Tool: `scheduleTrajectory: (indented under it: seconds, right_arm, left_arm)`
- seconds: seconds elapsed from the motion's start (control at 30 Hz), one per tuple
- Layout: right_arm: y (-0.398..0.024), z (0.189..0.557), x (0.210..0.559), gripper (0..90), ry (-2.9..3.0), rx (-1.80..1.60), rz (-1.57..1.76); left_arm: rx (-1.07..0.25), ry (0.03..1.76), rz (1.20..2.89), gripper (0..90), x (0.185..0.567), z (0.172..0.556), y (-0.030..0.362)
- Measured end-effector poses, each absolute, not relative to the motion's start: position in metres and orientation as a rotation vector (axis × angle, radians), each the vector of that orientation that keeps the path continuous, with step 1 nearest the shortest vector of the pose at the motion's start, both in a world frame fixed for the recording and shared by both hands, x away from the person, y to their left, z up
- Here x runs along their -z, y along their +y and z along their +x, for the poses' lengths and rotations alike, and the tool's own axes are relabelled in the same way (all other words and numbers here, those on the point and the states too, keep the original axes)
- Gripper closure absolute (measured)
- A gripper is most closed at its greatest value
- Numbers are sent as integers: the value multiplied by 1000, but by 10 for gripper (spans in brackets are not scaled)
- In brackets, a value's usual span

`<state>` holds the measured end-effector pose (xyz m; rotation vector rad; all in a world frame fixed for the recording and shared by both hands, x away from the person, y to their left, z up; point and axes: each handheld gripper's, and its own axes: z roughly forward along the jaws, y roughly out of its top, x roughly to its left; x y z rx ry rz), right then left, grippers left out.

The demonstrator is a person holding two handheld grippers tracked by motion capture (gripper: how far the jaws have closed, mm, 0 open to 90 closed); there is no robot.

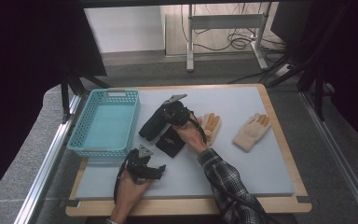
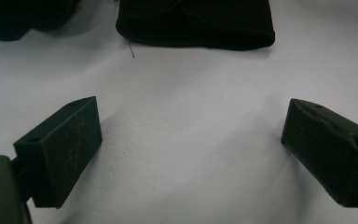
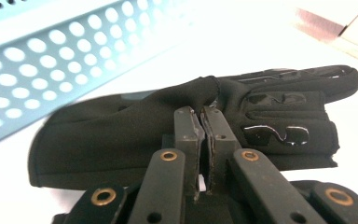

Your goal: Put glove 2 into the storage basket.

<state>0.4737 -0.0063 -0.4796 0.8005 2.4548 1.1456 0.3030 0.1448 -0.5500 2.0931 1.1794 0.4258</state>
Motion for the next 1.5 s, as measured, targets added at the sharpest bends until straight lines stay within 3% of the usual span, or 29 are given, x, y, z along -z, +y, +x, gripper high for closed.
scheduleTrajectory:
  seconds: [0.5,0.8,1.27,1.5]
  right_arm:
    - [-42,443,439,850,2425,-1241,745]
    - [-80,399,425,850,2432,-1286,692]
    - [-143,332,441,850,2503,-1357,647]
    - [-156,305,475,847,2586,-1364,612]
  left_arm:
    - [-427,1178,2093,53,550,303,145]
    - [-427,1181,2087,53,550,303,144]
    - [-423,1184,2085,52,550,303,144]
    - [-425,1186,2083,53,550,303,144]
